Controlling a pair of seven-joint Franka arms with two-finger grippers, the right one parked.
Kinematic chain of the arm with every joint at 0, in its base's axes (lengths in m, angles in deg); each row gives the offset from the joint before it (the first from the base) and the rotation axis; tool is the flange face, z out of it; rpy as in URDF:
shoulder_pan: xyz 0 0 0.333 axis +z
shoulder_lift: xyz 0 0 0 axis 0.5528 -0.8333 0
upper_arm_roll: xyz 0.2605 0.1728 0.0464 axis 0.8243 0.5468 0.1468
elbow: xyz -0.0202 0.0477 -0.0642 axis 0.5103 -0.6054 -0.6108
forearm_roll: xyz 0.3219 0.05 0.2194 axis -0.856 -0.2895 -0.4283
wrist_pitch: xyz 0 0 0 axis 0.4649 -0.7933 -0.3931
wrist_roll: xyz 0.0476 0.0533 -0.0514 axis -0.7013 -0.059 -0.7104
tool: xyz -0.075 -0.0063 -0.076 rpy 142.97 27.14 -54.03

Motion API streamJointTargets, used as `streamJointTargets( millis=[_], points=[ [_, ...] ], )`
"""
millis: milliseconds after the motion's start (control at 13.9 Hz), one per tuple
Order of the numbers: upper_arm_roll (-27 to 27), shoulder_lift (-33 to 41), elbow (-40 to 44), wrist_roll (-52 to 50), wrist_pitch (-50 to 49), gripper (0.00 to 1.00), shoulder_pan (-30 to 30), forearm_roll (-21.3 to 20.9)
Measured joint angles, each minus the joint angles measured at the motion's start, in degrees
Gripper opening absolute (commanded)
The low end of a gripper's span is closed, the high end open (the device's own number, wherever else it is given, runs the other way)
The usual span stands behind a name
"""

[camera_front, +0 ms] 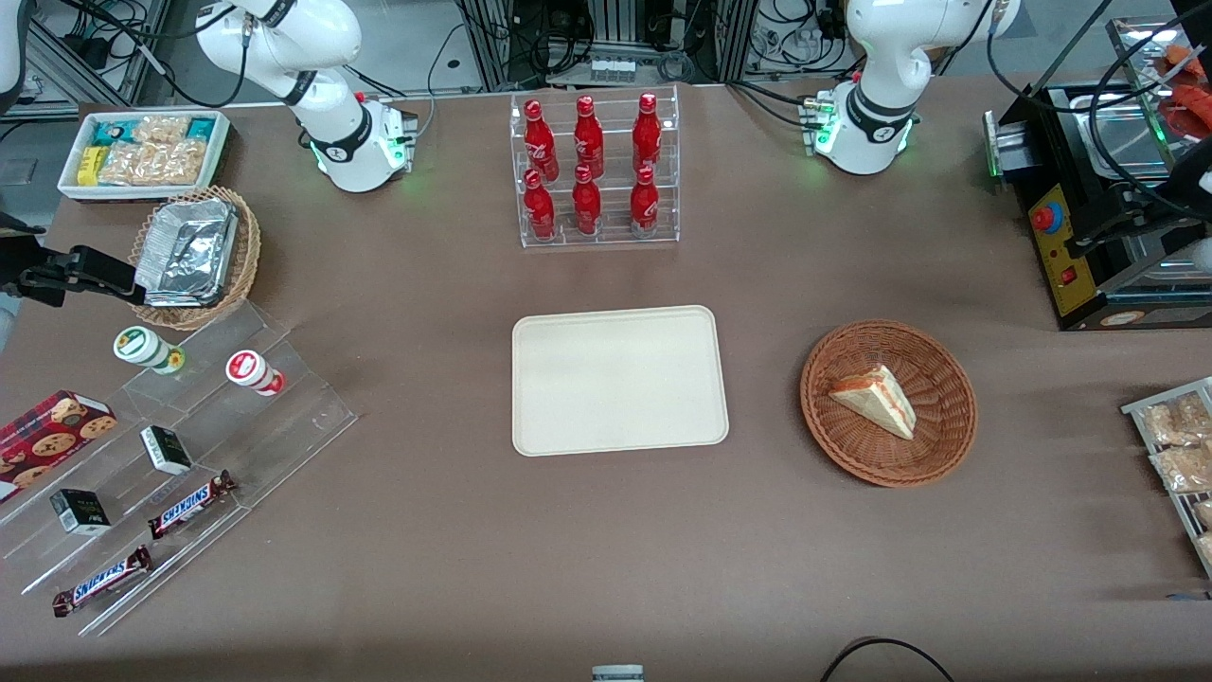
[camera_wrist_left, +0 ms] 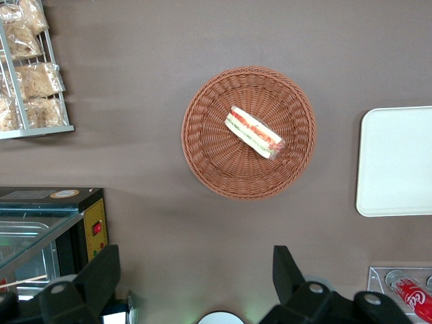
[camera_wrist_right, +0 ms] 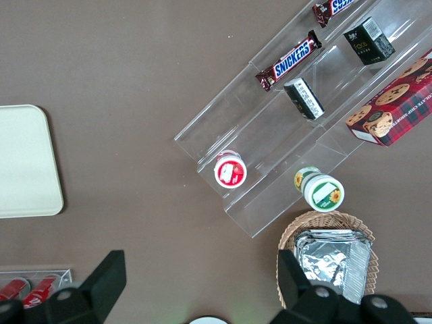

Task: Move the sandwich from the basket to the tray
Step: 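Move the left gripper over the wicker basket above the sandwich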

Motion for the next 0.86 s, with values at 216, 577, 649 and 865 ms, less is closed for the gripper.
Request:
streamJointTargets(
  millis=[216, 577, 649, 865],
  points=[
    [0.0, -0.1, 0.0, 0.0, 0.0, 1.0, 0.0, 0.0],
    [-0.1, -3.1, -1.6, -3.0, 2.4, 1.0, -0.2, 0.0],
    [-0.1, -4.1, -3.0, -5.2, 4.7, 1.0, -0.5, 0.0],
    [-0.4, -5.1, -10.4, -14.8, 14.7, 1.0, -3.3, 0.0]
  ],
)
